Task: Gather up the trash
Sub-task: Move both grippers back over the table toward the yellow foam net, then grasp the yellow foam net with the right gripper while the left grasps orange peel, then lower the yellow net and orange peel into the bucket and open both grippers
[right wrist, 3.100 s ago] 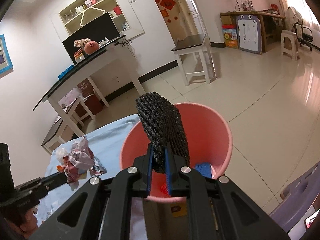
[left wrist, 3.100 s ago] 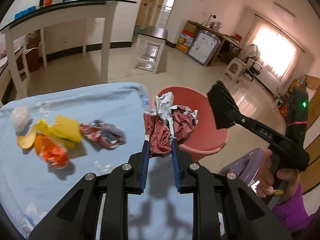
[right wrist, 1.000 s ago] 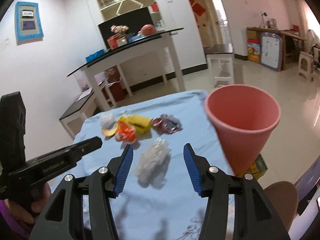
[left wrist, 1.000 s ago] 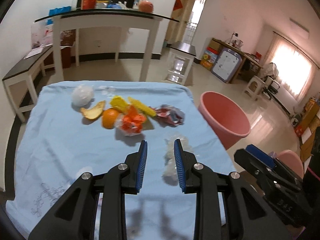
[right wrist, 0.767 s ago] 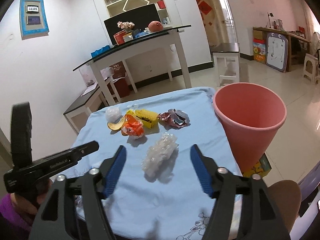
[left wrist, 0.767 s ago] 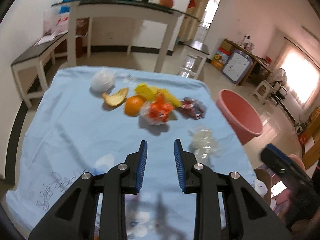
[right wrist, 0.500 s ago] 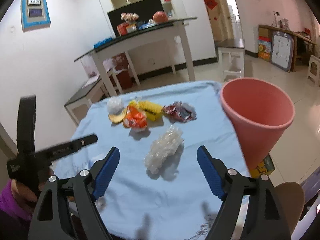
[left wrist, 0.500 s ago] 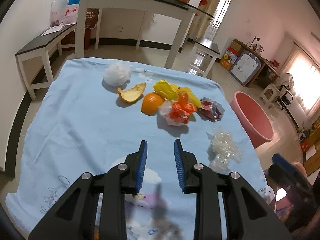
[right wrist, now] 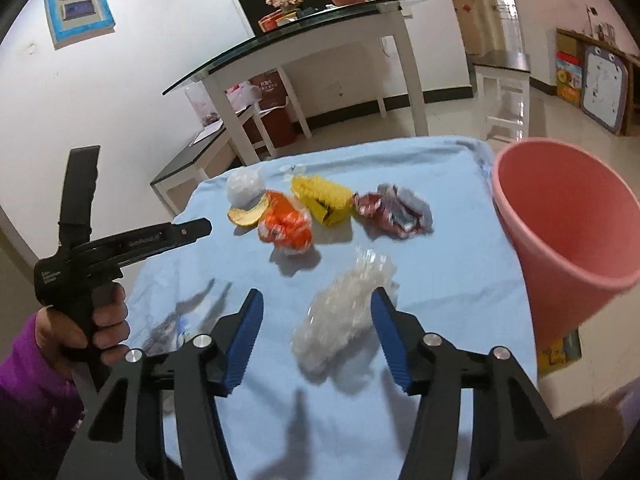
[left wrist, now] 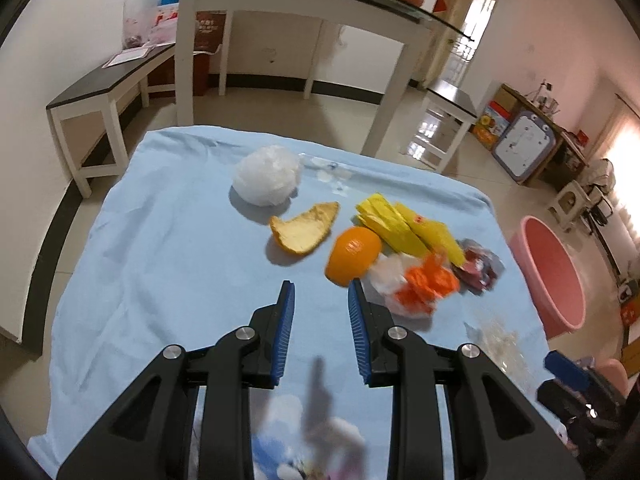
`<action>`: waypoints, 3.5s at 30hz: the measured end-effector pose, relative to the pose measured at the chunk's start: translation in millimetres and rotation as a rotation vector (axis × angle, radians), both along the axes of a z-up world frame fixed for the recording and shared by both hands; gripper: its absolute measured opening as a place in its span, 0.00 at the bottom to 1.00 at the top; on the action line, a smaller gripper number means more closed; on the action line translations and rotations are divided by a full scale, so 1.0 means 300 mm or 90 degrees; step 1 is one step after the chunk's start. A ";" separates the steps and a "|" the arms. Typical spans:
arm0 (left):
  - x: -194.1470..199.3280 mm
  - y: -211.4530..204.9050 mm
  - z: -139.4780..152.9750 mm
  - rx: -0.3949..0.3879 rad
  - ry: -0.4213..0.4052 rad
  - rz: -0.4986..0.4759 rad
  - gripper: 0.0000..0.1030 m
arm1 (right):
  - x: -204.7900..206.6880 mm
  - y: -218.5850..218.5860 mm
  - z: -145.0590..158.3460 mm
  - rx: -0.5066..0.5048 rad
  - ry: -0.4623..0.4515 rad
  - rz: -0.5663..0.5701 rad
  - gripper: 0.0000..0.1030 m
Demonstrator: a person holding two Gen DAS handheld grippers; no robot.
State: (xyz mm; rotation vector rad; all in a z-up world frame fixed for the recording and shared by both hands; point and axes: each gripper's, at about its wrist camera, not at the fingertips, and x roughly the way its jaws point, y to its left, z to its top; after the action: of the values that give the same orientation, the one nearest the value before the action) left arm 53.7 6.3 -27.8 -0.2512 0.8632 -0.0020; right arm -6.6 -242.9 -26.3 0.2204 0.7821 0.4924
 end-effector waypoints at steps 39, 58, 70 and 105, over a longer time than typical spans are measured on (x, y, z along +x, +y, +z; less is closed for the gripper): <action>0.162 0.082 -0.034 -0.025 0.008 0.060 0.03 | 0.436 0.162 0.032 -0.014 0.076 0.031 0.04; 0.043 0.015 0.241 -0.037 -0.100 0.020 0.03 | 0.254 -0.226 0.141 0.067 0.021 -0.098 0.04; 0.124 -0.355 0.322 -0.067 -0.113 -0.144 0.03 | 0.187 -0.482 0.086 0.076 0.020 -0.201 0.04; 0.246 -0.995 0.085 -0.029 -0.012 -0.343 0.18 | 0.185 -0.707 -0.094 0.017 0.061 -0.298 0.31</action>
State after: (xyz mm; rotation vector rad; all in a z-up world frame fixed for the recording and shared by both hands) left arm 127.6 -292.1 -2.3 -0.0544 0.8909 -0.5252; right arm 49.0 -455.2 -54.6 0.4413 0.7876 0.0495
